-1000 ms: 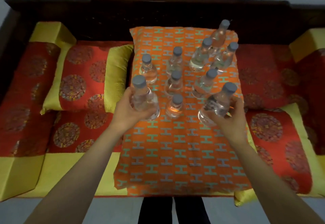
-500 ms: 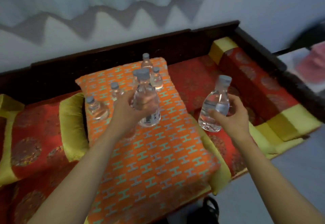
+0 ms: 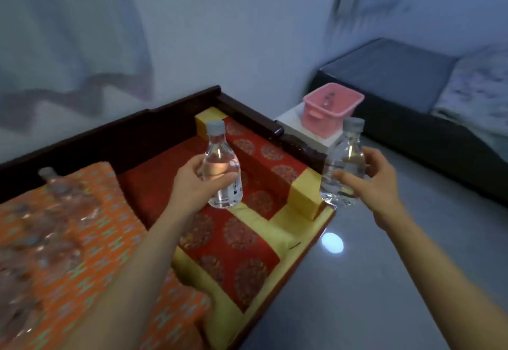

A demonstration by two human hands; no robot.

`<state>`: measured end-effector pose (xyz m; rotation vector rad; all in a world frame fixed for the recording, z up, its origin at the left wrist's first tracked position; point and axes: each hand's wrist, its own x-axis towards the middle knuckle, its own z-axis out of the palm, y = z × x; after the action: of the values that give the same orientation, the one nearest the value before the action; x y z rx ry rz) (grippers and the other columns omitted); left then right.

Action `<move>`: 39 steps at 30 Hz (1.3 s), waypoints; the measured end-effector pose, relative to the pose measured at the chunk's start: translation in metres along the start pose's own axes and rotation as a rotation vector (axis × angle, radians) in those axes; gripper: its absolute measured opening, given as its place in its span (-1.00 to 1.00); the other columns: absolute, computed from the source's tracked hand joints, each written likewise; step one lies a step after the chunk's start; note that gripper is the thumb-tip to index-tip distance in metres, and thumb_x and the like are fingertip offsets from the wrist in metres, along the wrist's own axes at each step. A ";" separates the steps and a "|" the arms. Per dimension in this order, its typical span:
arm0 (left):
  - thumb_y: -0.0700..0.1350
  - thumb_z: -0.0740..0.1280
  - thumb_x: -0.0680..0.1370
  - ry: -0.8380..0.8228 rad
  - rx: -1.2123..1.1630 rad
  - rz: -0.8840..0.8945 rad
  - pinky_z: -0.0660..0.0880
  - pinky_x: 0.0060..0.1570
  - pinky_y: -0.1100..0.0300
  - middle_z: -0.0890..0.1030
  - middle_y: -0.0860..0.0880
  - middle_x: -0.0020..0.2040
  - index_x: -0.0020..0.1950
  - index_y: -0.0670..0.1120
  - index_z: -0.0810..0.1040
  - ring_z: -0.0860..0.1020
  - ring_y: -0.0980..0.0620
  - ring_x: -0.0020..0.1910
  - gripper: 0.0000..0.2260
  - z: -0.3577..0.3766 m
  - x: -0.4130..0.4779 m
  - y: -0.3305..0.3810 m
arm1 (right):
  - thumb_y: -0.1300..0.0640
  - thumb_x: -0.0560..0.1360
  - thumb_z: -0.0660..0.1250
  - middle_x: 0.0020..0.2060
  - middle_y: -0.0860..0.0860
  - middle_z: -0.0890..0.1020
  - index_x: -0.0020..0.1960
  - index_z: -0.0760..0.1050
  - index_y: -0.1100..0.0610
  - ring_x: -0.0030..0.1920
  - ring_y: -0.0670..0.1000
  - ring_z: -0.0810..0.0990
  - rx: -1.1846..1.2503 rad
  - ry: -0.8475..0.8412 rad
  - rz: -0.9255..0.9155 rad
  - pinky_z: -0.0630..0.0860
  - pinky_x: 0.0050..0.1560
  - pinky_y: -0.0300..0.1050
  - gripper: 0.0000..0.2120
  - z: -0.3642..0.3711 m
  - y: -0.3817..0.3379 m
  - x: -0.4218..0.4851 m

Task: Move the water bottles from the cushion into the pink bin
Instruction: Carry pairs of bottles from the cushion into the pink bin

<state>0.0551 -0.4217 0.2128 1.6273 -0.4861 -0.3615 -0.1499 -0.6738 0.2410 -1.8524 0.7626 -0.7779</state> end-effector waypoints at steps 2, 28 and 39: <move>0.04 0.63 0.16 -0.031 -0.019 0.005 0.59 -0.10 0.14 0.71 0.05 -0.07 -0.01 0.05 0.62 0.68 0.05 -0.07 -0.55 0.047 0.015 0.008 | 0.05 0.24 0.58 0.07 -0.02 0.60 0.20 0.45 0.02 0.07 0.02 0.59 -0.027 0.037 -0.004 0.60 -0.03 0.08 -0.42 -0.043 0.009 0.019; -0.07 0.59 0.26 -0.348 0.046 -0.009 0.60 -0.01 0.07 0.68 -0.01 0.01 0.12 -0.02 0.59 0.65 0.04 0.00 -0.54 0.414 0.269 0.018 | 0.10 0.21 0.60 -0.01 -0.18 0.56 0.10 0.42 -0.14 -0.01 -0.15 0.53 -0.078 0.195 0.152 0.43 -0.15 -0.27 -0.44 -0.229 0.163 0.300; -0.10 0.61 0.21 -0.308 0.040 -0.092 0.51 -0.16 0.24 0.64 0.12 -0.05 -0.02 0.13 0.53 0.59 0.12 -0.01 -0.57 0.537 0.379 0.010 | 0.11 0.20 0.60 -0.05 -0.18 0.57 0.09 0.43 -0.15 -0.05 -0.17 0.54 -0.082 0.191 0.196 0.43 -0.16 -0.26 -0.44 -0.282 0.218 0.451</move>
<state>0.1089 -1.0755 0.1793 1.6434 -0.6538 -0.6812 -0.1351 -1.2479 0.2208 -1.7587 1.0954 -0.8142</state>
